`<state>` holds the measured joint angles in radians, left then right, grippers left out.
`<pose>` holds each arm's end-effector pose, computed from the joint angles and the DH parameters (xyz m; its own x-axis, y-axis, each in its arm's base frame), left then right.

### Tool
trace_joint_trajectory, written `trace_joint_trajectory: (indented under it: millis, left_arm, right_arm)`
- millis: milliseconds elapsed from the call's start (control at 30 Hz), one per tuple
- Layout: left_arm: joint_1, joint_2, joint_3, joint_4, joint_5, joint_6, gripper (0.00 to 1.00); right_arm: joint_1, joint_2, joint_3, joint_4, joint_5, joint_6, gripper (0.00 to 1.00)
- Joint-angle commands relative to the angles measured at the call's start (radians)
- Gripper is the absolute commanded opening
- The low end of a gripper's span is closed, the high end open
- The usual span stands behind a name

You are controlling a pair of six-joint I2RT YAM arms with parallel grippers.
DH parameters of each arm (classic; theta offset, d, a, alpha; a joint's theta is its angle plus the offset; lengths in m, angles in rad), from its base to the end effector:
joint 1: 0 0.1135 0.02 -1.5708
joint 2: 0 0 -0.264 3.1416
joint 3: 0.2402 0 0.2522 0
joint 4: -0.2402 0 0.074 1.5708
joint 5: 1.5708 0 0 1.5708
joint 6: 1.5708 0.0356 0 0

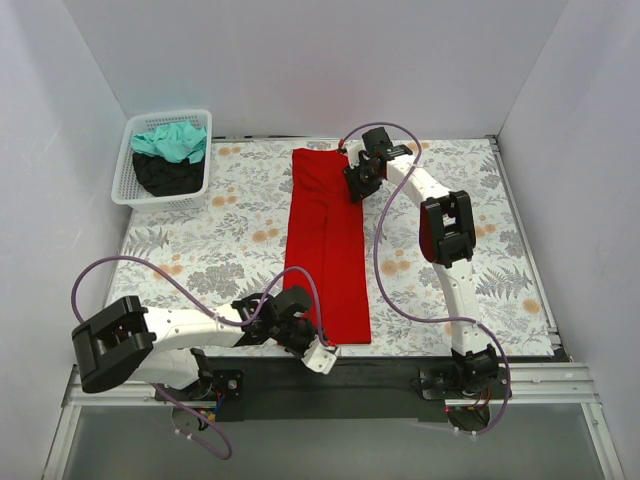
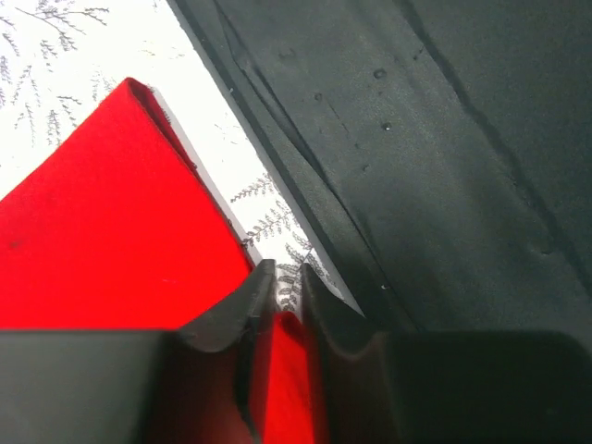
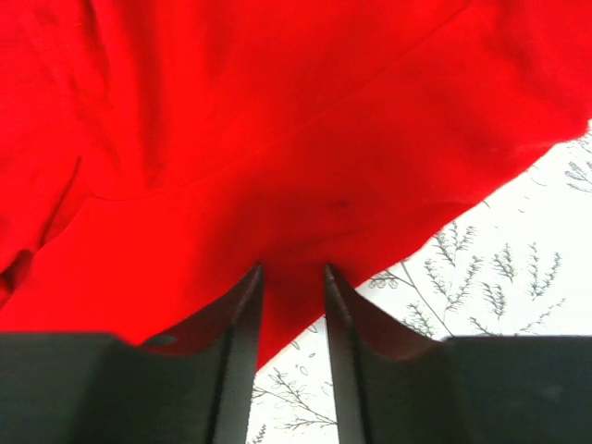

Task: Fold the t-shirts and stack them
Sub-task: Fold the tshirt

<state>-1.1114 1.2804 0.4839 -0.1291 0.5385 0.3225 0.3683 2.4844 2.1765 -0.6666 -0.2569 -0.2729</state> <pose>0.0818 -0.2066 0.1497 -0.0488 0.7123 -0.7002 0.9718 -0.1281 -0.1980 0.5020 0.2034 0.1680 -0.6136 -0.5162 -0.5975 -0.6716 0.7392 0.0511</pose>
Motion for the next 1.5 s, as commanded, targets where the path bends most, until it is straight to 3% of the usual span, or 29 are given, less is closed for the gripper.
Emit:
trace_joint_trajectory:
  millis: [0,200,367,433,500,633,933,1100,1367,1467]
  left_arm:
    - [-0.004,-0.074,0.024,-0.007,0.014,-0.048,0.2]
    - [0.064,-0.193,0.123,-0.043,0.002,-0.396,0.22]
    - [0.309,-0.119,0.269,-0.147,-0.003,-0.673,0.21]
    - [0.404,-0.095,0.298,-0.208,0.046,-0.697,0.21]
    - [0.455,-0.096,0.311,-0.268,0.099,-0.695,0.21]
    - [0.455,-0.199,0.234,-0.303,0.173,-0.636,0.28]
    - [0.423,-0.392,0.035,-0.307,0.094,-0.468,0.36]
    - [0.334,-0.375,-0.019,-0.282,-0.004,-0.421,0.36]
    - [0.328,-0.25,-0.034,-0.268,0.015,-0.356,0.35]
    - [0.328,-0.279,-0.031,-0.27,0.038,-0.326,0.35]
  right_arm:
    - [0.0,0.004,-0.046,-0.057,-0.011,-0.028,0.41]
    - [0.0,-0.125,-0.046,-0.057,-0.045,-0.031,0.54]
    - [0.003,-0.255,-0.15,-0.065,-0.099,-0.04,0.56]
    - [0.009,-0.286,-0.213,-0.077,-0.104,-0.045,0.56]
    - [0.018,-0.34,-0.259,-0.099,-0.136,-0.058,0.56]
    - [0.06,-0.418,-0.397,-0.111,-0.16,-0.063,0.54]
    - [0.167,-0.455,-0.497,-0.116,-0.194,-0.008,0.44]
    - [0.207,-0.481,-0.599,-0.116,-0.173,-0.026,0.42]
    - [0.207,-0.46,-0.696,-0.105,-0.131,-0.066,0.43]
    - [0.204,-0.488,-0.695,-0.103,-0.162,-0.097,0.45]
